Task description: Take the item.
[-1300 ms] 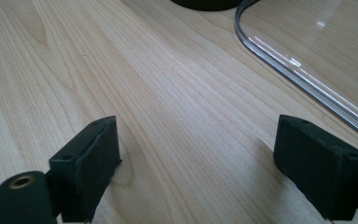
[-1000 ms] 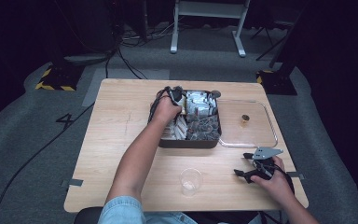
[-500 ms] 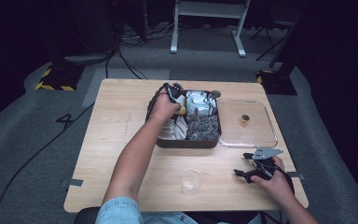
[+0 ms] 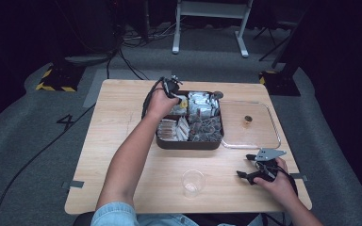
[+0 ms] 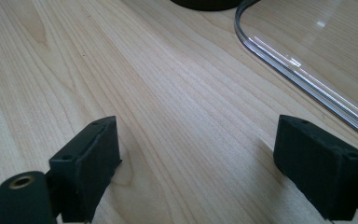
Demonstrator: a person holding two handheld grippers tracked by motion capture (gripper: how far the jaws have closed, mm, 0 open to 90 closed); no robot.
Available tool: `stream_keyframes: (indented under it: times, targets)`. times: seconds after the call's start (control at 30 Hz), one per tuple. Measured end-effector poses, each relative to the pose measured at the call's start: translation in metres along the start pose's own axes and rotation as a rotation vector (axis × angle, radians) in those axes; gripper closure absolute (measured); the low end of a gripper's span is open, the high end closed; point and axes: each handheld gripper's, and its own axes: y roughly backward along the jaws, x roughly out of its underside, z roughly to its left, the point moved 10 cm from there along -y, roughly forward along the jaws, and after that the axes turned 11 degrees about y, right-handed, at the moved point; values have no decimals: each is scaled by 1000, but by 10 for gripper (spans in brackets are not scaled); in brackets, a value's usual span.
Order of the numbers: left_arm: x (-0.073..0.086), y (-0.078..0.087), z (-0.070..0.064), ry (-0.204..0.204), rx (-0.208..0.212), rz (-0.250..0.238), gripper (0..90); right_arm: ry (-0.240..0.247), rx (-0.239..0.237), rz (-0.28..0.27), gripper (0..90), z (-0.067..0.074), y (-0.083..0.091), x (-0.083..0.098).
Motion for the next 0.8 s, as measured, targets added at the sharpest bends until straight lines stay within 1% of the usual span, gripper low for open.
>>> stream_keyframes:
  times: [0.07, 0.17, 0.2, 0.27, 0.3, 0.33, 0.37, 0.43, 0.47, 0.5, 0.53, 0.63, 0.67, 0.77, 0.8]
  targets:
    - [-2, 7, -3, -1, 15, -18, 900, -1, -1, 1, 147, 0, 0, 0]
    - [-3, 18, -8, -19, 32, -37, 900, 0, 0, 0, 147, 0, 0, 0]
    - [-3, 18, -8, -19, 32, -37, 900, 0, 0, 0, 147, 0, 0, 0]
    - [-3, 27, -12, -32, 44, -53, 900, -1, -1, 1, 147, 0, 0, 0]
    - [-2, 34, -15, -47, 53, -67, 900, -1, -1, 1, 147, 0, 0, 0]
    - [-2, 34, -15, -47, 53, -67, 900, -1, -1, 1, 147, 0, 0, 0]
    - [-1, 43, -18, -56, 59, -76, 900, -1, -1, 1, 146, 0, 0, 0]
    - [1, 50, -20, -62, 68, -87, 900, 0, 0, 1, 147, 0, 0, 0]
    - [1, 50, -20, -62, 68, -87, 900, 0, -1, 1, 147, 0, 0, 0]
    - [1, 54, -21, -68, 68, -92, 900, 0, -1, 1, 147, 0, 0, 0]
    - [3, 62, -24, -72, 79, -106, 900, -1, 0, 1, 147, 0, 0, 0]
    - [7, 75, -31, -81, 100, -128, 900, -1, -1, 1, 147, 0, 0, 0]
    - [7, 75, -31, -81, 100, -128, 900, 0, 0, 1, 147, 0, 0, 0]
    - [14, 88, -40, -104, 114, -139, 900, -1, -1, 1, 147, 0, 0, 0]
    - [20, 97, -46, -117, 128, -146, 900, 2, -2, -1, 147, 0, 0, 0]
